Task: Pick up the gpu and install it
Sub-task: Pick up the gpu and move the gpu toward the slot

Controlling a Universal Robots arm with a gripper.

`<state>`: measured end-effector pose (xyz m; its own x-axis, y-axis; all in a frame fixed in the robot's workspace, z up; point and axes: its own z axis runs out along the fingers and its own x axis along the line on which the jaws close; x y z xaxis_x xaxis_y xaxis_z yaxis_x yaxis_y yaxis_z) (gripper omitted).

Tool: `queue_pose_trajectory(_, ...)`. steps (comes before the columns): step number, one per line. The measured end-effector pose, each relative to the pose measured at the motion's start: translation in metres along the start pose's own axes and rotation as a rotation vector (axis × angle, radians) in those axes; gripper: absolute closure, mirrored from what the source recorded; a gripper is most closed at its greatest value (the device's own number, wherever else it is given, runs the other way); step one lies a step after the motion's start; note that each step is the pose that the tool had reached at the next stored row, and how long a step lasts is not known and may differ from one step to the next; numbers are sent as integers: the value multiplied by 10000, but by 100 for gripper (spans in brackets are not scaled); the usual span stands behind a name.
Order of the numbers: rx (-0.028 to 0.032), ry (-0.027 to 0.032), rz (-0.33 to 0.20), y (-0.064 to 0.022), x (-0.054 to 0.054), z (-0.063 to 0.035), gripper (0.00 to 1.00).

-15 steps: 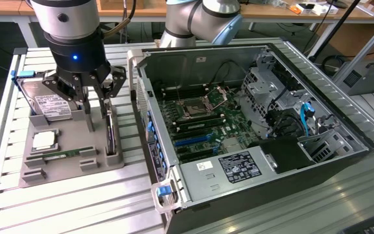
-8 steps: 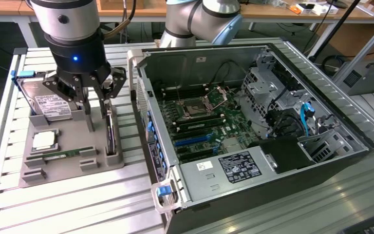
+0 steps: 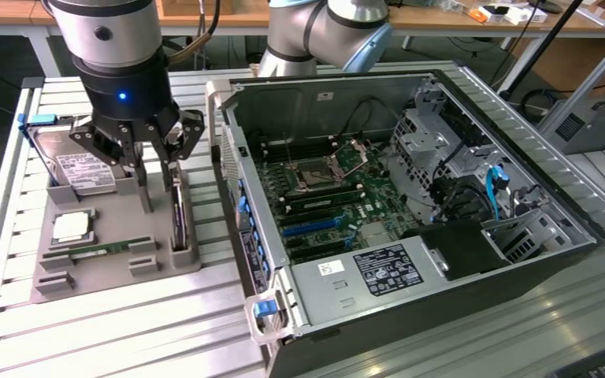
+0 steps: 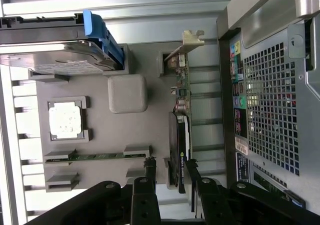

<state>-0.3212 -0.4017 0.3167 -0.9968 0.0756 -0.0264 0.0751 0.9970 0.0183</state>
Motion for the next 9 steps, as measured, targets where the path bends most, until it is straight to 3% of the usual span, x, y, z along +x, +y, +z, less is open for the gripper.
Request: queue_pose_trajectory(9, 1, 0, 0, -1, 0, 18, 64)
